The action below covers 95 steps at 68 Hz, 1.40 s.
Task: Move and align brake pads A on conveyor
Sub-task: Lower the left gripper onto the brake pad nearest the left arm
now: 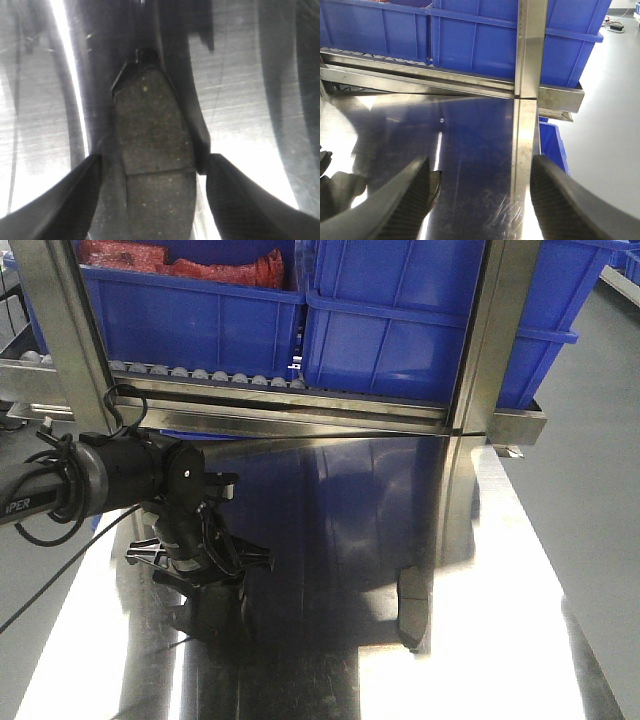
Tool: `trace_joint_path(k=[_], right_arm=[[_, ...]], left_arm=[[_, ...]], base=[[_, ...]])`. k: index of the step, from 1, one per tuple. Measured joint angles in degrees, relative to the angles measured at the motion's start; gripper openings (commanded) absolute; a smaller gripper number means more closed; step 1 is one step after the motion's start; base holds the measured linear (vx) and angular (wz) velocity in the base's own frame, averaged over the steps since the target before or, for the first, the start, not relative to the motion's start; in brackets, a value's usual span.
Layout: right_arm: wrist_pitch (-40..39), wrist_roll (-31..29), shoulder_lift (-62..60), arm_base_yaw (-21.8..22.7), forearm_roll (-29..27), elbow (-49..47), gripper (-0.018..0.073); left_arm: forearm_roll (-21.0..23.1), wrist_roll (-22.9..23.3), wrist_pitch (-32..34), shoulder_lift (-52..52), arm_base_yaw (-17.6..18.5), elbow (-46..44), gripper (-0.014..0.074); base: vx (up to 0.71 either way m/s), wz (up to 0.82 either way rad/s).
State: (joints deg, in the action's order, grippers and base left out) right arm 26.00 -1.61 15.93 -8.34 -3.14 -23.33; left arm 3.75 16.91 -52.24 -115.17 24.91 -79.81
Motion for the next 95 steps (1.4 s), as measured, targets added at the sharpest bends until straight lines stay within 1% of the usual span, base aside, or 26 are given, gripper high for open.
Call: trace_joint_path(k=[14, 22, 26, 31, 32, 40, 52, 62, 80, 87, 95], right_arm=[[0.0, 0.0, 0.0, 0.0, 0.0, 0.0, 0.0432], [0.0, 0.0, 0.0, 0.0, 0.0, 0.0, 0.0432], [0.0, 0.0, 0.0, 0.0, 0.0, 0.0, 0.0432], [0.0, 0.0, 0.0, 0.0, 0.0, 0.0, 0.0432], [0.0, 0.0, 0.0, 0.0, 0.0, 0.0, 0.0432], [0.0, 0.0, 0.0, 0.0, 0.0, 0.0, 0.0432], [0.0, 0.0, 0.0, 0.0, 0.0, 0.0, 0.0432], [0.05, 0.0, 0.0, 0.0, 0.0, 0.0, 0.0432], [0.06, 0.0, 0.0, 0.0, 0.0, 0.0, 0.0432], [0.06, 0.0, 0.0, 0.0, 0.0, 0.0, 0.0432], [0.06, 0.0, 0.0, 0.0, 0.0, 0.0, 0.0432]], left_arm=[[-1.61, 0.14, -0.11, -0.57, 0.59, -0.43, 0.0395], [-4.41, 1.29, -0.15, -0.97, 1.88, -0.62, 0.034], [-5.04, 1.52, -0.11, -1.33, 2.44, -0.62, 0.0286], [-5.38, 2.21, -0.09, -1.33, 2.98, -0.86, 0.0191], [-5.39, 2.41, -0.09, -1.33, 2.98, -0.86, 0.0159], [-5.62, 3.0, -0.15, -1.33, 3.15, -0.97, -0.001], [-6.1, 3.21, 0.27, -0.26, 3.2, -0.6, -0.0008], [-7.35, 3.21, -0.4, 2.42, 3.33, 0.45, -0.0008], [-10.58, 2.99, 0.22, 16.18, 3.44, 2.11, -0.0007], [-11.59, 2.99, 0.62, 21.69, 3.44, 5.15, -0.0007], [-12.19, 2.99, 2.03, 28.73, 3.44, 10.57, -0.0007]], base=[[0.0, 0.0], [0.0, 0.0], [0.0, 0.0], [0.0, 0.0], [0.0, 0.0], [0.0, 0.0], [0.0, 0.0], [0.0, 0.0], [0.0, 0.0], [0.0, 0.0], [0.0, 0.0]])
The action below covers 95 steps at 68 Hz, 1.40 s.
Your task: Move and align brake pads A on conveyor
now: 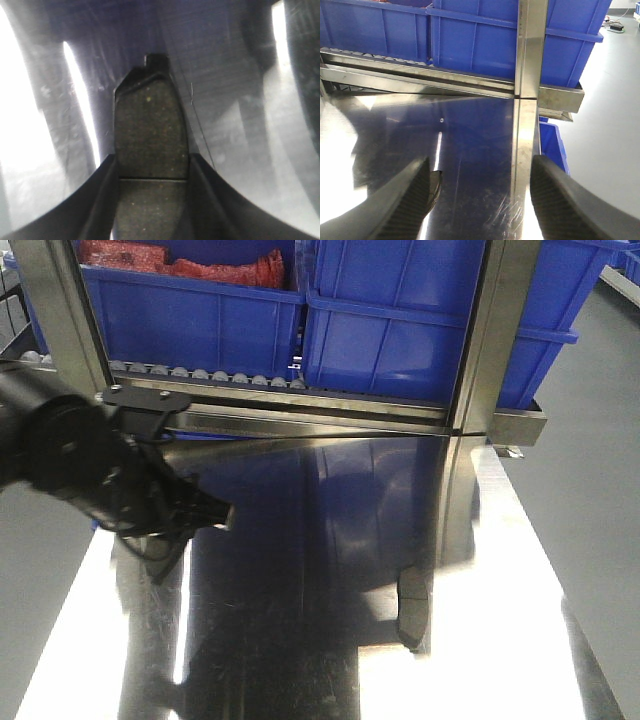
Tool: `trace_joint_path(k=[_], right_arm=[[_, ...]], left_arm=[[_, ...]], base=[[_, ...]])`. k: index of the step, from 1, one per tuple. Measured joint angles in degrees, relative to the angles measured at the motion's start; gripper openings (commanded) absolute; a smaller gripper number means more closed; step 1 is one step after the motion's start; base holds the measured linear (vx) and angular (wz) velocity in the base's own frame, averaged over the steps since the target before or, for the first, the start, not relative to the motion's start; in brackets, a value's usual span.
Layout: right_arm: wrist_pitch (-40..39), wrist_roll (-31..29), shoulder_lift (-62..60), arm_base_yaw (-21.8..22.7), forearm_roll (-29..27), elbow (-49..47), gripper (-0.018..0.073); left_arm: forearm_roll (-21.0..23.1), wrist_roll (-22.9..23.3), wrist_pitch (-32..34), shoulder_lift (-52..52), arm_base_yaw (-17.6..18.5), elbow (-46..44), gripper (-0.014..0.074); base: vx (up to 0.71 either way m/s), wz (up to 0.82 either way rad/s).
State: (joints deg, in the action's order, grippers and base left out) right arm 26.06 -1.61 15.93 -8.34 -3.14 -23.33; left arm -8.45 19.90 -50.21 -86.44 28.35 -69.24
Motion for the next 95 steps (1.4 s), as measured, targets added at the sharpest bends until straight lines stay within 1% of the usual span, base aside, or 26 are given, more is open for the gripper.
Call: trace_joint_path(k=[9, 20, 31, 42, 55, 68, 95], right_arm=[[0.0, 0.0, 0.0, 0.0, 0.0, 0.0, 0.0432], [0.0, 0.0, 0.0, 0.0, 0.0, 0.0, 0.0432], [0.0, 0.0, 0.0, 0.0, 0.0, 0.0, 0.0432], [0.0, 0.0, 0.0, 0.0, 0.0, 0.0, 0.0432], [0.0, 0.0, 0.0, 0.0, 0.0, 0.0, 0.0432], [0.0, 0.0, 0.0, 0.0, 0.0, 0.0, 0.0432], [0.0, 0.0, 0.0, 0.0, 0.0, 0.0, 0.0432]], left_arm=[[-0.17, 0.0, 2.58, 7.95, 0.0, 7.52, -0.0007], [-0.23, 0.0, 7.38, 20.29, 0.0, 18.29, -0.0007], [-1.22, 0.0, 11.91, 33.27, 0.0, 28.11, -0.0007], [-1.47, 0.0, 14.58, 45.23, 0.0, 35.49, -0.0007], [-3.5, -0.02, 17.77, 57.62, 0.0, 41.71, -0.0007], [-4.25, -0.07, 18.98, 63.51, 0.0, 44.36, -0.0007], [-4.06, -0.01, 18.98, 63.79, 0.0, 44.36, -0.0007]], base=[[0.0, 0.0], [0.0, 0.0], [0.0, 0.0], [0.0, 0.0], [0.0, 0.0], [0.0, 0.0], [0.0, 0.0]])
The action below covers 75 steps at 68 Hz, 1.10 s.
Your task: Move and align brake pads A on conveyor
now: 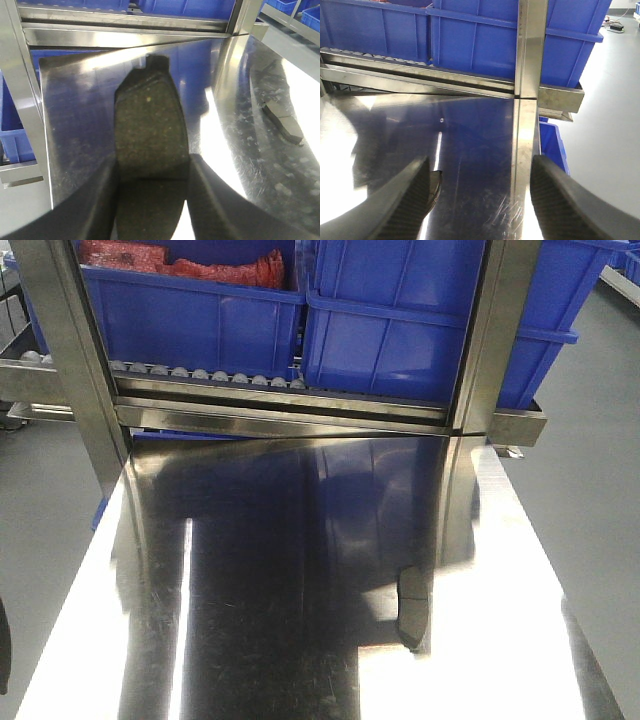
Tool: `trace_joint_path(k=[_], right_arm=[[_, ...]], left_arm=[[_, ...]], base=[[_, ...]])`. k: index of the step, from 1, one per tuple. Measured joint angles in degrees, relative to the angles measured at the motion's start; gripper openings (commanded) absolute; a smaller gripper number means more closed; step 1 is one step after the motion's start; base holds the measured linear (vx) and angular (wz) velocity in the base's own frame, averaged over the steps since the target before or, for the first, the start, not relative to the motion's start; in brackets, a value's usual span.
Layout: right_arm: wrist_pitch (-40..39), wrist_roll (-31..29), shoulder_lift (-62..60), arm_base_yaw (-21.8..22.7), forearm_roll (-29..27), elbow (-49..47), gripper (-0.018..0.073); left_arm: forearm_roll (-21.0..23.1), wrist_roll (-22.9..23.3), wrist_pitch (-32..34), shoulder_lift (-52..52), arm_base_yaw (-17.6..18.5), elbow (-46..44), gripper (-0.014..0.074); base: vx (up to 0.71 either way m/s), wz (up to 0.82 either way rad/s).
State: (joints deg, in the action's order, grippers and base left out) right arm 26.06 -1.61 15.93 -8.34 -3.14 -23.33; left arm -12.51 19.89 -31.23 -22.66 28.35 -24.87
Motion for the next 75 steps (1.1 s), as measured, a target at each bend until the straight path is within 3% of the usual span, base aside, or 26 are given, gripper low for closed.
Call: trace_joint_path(k=[14, 29, 41, 75], right_arm=[[-0.45, 0.0, 0.0, 0.0, 0.0, 0.0, 0.0432], [-7.54, 0.0, 0.0, 0.0, -1.04, 0.0, 0.0432], [-8.37, 0.17, 1.71, 0.0, -2.64, -0.43, 0.0432], [15.54, 0.51, 33.94, 0.0, -3.63, -20.16, 0.0432]], left_arm=[[0.0, 0.0, -0.14, 0.0, 0.0, 0.0, -0.0007], [0.0, 0.0, -0.25, 0.0, 0.0, 0.0, -0.0006], [0.0, 0.0, -0.31, 0.0, 0.0, 0.0, -0.0006], [0.0, 0.0, -0.35, 0.0, 0.0, 0.0, -0.0006]], base=[[0.0, 0.0], [0.0, 0.0], [0.0, 0.0], [0.0, 0.0]])
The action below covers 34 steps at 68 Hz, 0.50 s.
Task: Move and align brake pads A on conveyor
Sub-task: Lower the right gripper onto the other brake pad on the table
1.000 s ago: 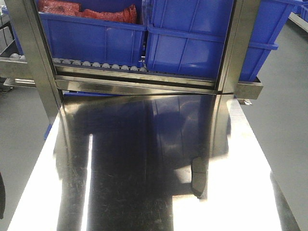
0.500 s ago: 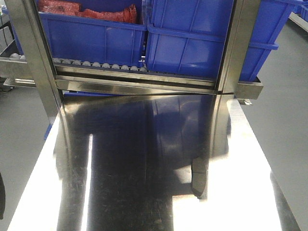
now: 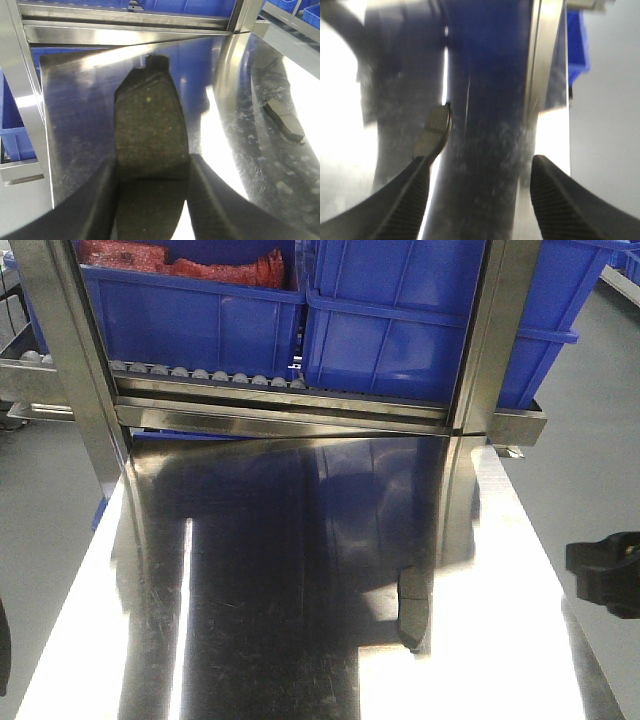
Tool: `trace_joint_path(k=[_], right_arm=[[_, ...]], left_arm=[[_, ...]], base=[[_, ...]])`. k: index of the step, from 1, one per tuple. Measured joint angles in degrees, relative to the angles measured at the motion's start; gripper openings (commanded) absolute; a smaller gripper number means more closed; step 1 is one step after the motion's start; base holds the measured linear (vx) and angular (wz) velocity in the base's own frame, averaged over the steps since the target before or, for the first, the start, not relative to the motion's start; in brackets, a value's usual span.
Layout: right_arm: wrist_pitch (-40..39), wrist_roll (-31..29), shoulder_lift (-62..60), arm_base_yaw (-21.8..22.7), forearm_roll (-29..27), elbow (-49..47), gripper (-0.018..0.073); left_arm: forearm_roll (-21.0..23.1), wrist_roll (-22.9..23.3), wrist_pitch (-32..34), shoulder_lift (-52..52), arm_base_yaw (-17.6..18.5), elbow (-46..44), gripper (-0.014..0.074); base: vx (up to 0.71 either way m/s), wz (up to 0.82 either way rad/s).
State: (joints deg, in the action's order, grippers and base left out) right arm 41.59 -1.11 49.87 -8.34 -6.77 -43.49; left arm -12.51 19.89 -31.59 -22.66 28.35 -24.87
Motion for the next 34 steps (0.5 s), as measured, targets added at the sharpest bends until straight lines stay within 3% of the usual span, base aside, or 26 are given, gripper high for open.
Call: trace_joint_path(k=[10, 34], right_arm=[[3.28, 0.08, 6.38, 0.0, -0.6, -0.78, 0.0431], [1.75, 1.11, 17.1, 0.0, -2.05, -1.59, 0.0379]], left_arm=[[0.0, 0.0, 0.0, 0.0, 0.0, 0.0, -0.0006], [0.0, 0.0, -0.06, 0.0, 0.0, 0.0, -0.0006]], base=[[0.0, 0.0], [0.0, 0.0]])
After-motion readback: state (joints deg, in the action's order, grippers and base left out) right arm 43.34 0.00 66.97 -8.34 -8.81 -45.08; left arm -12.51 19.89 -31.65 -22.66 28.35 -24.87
